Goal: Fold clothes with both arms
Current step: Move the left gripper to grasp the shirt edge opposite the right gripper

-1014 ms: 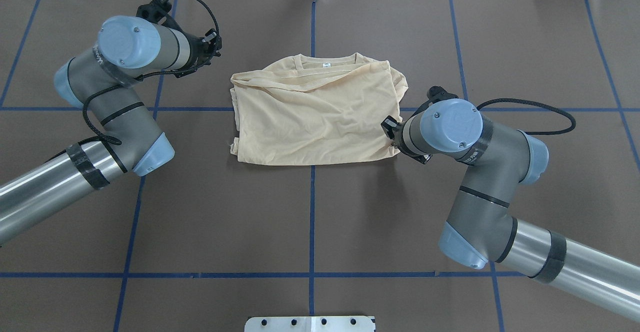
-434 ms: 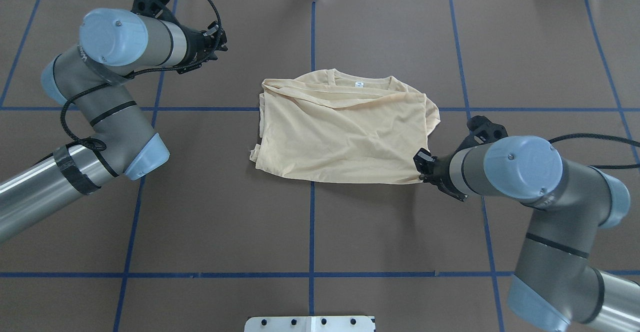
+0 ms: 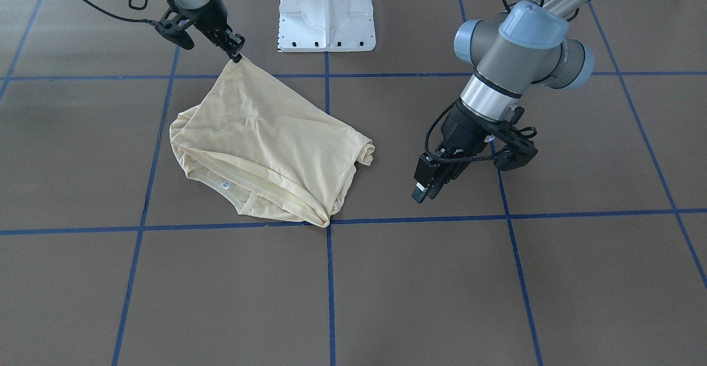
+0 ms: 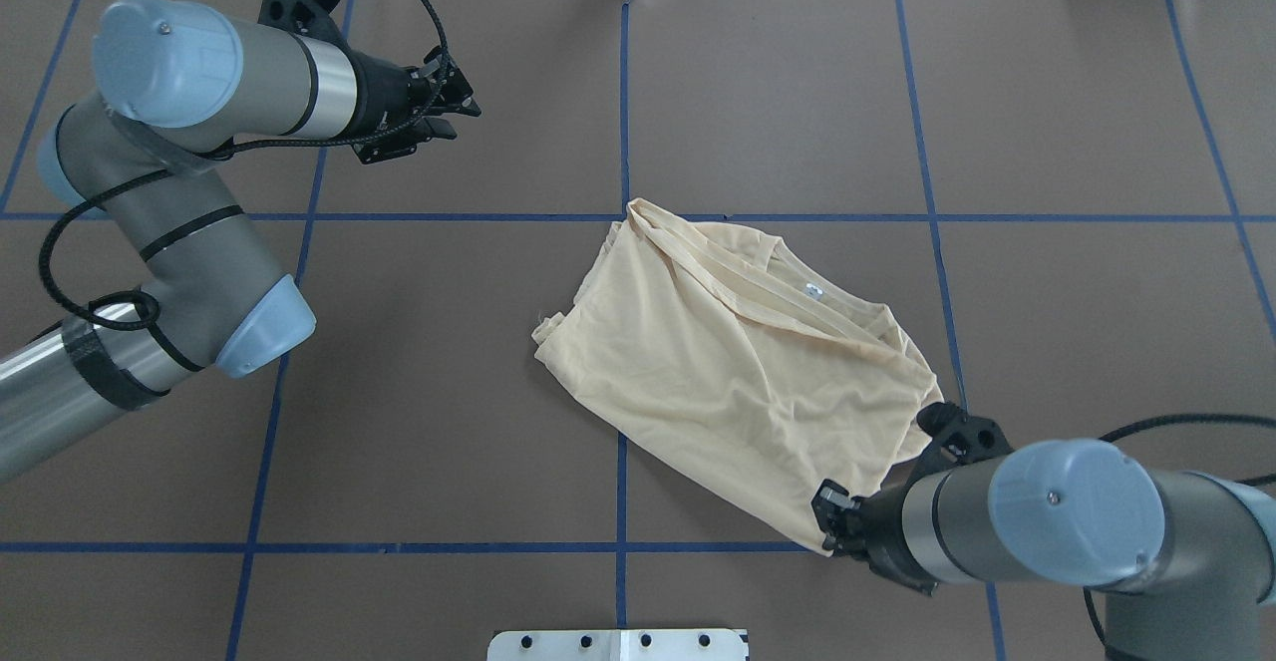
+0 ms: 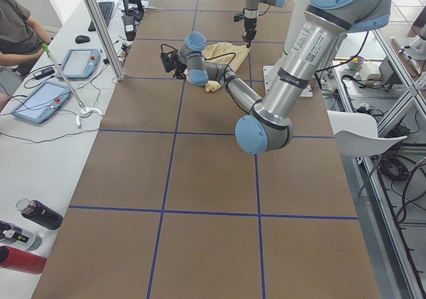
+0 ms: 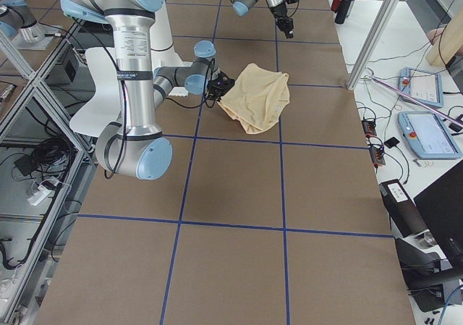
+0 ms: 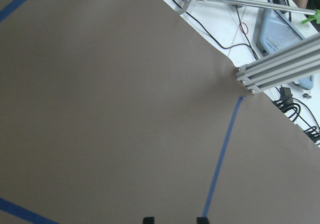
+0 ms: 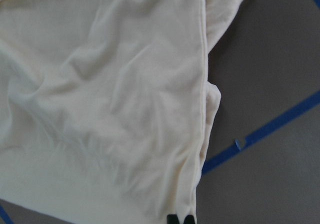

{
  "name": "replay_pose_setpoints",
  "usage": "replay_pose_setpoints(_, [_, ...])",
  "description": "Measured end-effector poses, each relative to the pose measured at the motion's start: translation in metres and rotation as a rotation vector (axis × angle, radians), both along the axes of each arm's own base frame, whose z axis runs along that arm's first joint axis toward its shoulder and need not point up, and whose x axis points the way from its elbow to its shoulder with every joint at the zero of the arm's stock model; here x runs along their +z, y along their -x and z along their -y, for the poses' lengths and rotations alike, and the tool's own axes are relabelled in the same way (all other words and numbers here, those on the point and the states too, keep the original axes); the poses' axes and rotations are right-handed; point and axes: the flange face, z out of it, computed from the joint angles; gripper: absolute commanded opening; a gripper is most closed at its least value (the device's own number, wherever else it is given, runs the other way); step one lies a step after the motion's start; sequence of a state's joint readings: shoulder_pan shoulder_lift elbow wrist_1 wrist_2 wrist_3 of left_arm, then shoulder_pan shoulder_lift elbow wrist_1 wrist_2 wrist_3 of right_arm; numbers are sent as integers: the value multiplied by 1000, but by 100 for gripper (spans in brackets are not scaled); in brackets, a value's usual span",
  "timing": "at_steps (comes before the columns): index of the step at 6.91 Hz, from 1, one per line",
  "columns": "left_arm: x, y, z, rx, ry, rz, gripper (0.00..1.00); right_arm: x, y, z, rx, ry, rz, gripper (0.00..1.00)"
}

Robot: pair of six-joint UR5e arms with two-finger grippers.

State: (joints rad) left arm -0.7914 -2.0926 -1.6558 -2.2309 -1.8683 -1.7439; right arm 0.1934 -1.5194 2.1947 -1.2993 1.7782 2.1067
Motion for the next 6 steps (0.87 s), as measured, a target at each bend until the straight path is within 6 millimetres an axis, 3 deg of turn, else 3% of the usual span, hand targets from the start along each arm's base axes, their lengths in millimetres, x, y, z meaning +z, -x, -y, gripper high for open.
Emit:
replay_pose_setpoints(1, [2,6,-20,41,6,-21,53,-2,9,-30,-50,26,2,100])
replay_pose_setpoints(2, [3,0,-42,77,21,-38,56,-5,13,-47,-73,41,7,100])
replay_pose_setpoints(3, [4,-19,-65,117,50,-52,58,-13,6,-46,-62,50,24,100])
replay_pose_setpoints(4, [5,-40,-86,157,84,-53,58,-24,-9,-23,-11,54,50,100])
replay_pose_setpoints(6, [15,-90,-126,189,170,-3,58,-39,-40,62,137,70,94,100])
